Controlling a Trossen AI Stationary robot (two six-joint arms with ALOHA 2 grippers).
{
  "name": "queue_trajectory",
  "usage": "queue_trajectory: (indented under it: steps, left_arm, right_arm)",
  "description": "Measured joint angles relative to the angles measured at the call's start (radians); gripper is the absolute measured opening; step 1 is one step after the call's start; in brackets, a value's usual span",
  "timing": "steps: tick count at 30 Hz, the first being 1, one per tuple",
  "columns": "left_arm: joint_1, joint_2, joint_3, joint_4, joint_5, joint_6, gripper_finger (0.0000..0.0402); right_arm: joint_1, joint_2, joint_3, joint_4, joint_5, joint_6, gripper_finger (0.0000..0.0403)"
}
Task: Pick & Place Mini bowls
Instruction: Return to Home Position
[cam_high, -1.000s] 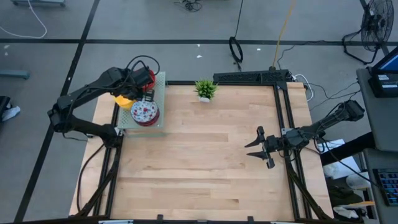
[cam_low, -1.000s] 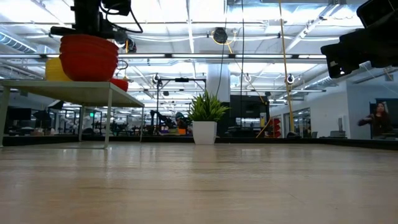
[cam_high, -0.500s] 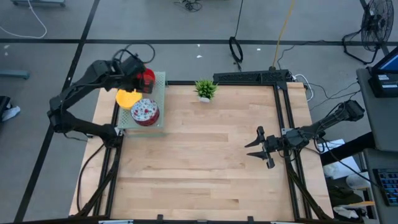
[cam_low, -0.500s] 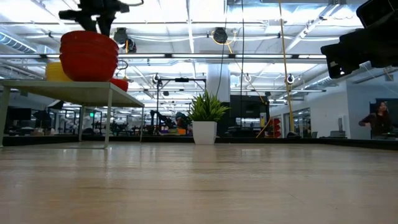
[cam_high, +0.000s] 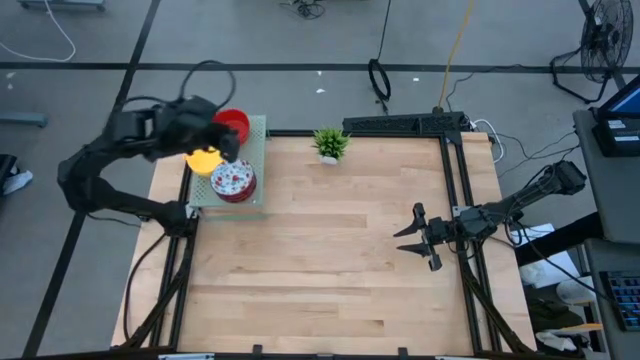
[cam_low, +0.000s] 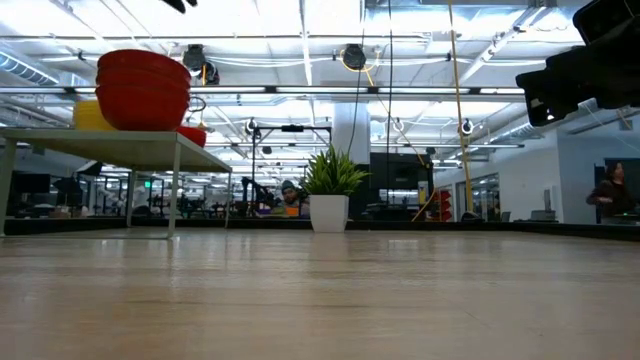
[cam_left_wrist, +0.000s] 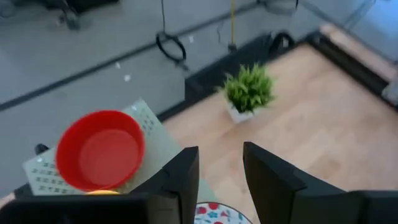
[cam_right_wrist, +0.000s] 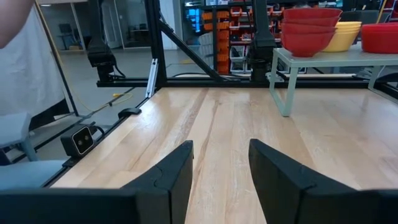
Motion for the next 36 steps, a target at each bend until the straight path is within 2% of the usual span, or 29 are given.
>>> queue_trajectory:
  steps: [6, 13, 16, 19, 22, 26, 30, 33, 36]
  left_arm:
    - [-0.164, -0.105, -0.049, -0.013, -0.159, -0.078, 0.0129]
    - [-0.333, -0.217, -0.297, -0.014, -0.301, -0.172, 0.0129]
    - [-0.376, -0.253, -0.415, 0.053, -0.347, -0.244, 0.0129]
    - [-0.415, -0.277, -0.545, 0.236, -0.359, -0.215, 0.0129]
    - [-0.455, -0.282, -0.695, 0.515, -0.34, -0.085, 0.0129]
    - [-0.491, -0.263, -0.894, 0.973, -0.243, 0.087, 0.0129]
    - [-0.502, -0.235, -1.035, 1.347, -0.145, 0.185, 0.0129]
    - [-0.51, -0.219, -1.097, 1.534, -0.063, 0.258, 0.0129]
    - [-0.527, -0.205, -1.133, 1.639, 0.021, 0.316, 0.0129]
  right_arm:
    - [0.0, 0.0, 0.0, 0.0, 0.0, 0.0, 0.0144]
    - [0.0, 0.0, 0.0, 0.0, 0.0, 0.0, 0.0144]
    - [0.0, 0.0, 0.0, 0.0, 0.0, 0.0, 0.0144]
    - [0.0, 0.0, 0.0, 0.0, 0.0, 0.0, 0.0144]
    - [0.0, 0.0, 0.0, 0.0, 0.0, 0.0, 0.0144]
    - [0.0, 0.0, 0.0, 0.0, 0.0, 0.0, 0.0144]
    - [0.0, 0.0, 0.0, 0.0, 0.0, 0.0, 0.0144]
    - [0.0, 0.0, 0.0, 0.0, 0.0, 0.0, 0.0144]
    - [0.0, 0.0, 0.0, 0.0, 0.0, 0.0, 0.0144]
